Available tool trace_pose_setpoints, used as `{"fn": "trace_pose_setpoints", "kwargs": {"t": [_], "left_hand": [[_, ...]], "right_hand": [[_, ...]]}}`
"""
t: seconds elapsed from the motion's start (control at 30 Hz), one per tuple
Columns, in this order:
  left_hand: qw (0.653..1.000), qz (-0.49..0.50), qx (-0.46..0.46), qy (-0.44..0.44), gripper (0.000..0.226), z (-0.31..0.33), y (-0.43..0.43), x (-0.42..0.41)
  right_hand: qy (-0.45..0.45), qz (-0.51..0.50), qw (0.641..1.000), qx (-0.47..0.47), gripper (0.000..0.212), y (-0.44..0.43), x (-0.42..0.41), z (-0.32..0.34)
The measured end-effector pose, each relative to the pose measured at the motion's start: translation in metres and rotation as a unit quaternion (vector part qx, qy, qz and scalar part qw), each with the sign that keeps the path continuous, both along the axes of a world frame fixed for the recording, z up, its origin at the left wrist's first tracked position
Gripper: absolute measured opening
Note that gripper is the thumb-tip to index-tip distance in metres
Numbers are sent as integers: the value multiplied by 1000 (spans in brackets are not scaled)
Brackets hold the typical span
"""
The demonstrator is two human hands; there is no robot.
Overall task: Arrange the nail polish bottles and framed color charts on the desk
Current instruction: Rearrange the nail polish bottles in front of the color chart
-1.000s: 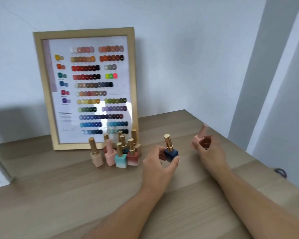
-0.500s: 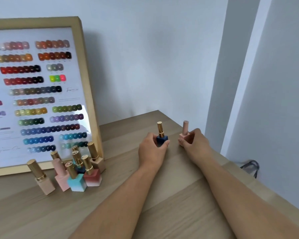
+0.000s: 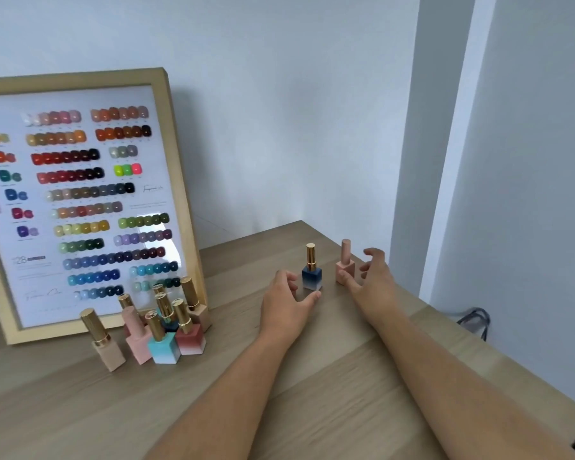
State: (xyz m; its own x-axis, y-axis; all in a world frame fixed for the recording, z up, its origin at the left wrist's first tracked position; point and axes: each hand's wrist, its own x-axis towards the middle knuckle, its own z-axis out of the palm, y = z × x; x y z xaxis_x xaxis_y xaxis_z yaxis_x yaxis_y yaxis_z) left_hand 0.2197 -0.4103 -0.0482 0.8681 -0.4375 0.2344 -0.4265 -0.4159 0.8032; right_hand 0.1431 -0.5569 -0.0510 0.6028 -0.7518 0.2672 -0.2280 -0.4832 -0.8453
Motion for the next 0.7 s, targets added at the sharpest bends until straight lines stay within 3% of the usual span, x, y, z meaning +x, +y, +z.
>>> {"fn": "trace_pose_setpoints", "kwargs": {"t": [0.1, 0.33, 0.5, 0.6, 0.7], "left_hand": [[999, -16, -27, -6, 33, 1, 31, -15], [992, 5, -90, -87, 20, -1, 129, -52], [980, 118, -109, -118, 24, -3, 196, -34], [976, 166, -52, -133, 25, 1, 221, -10], [980, 153, 11, -123, 35, 0, 225, 2]], "right_hand": [[-37, -4, 997, -66, 49, 18, -16, 4], [-54, 205, 957, -196, 30, 115, -20, 5], [-33, 271, 949, -155, 37, 166, 12, 4], [-13, 292, 949, -119, 38, 188, 30, 3], [-4, 302, 946, -117, 31, 199, 42, 2]]}}
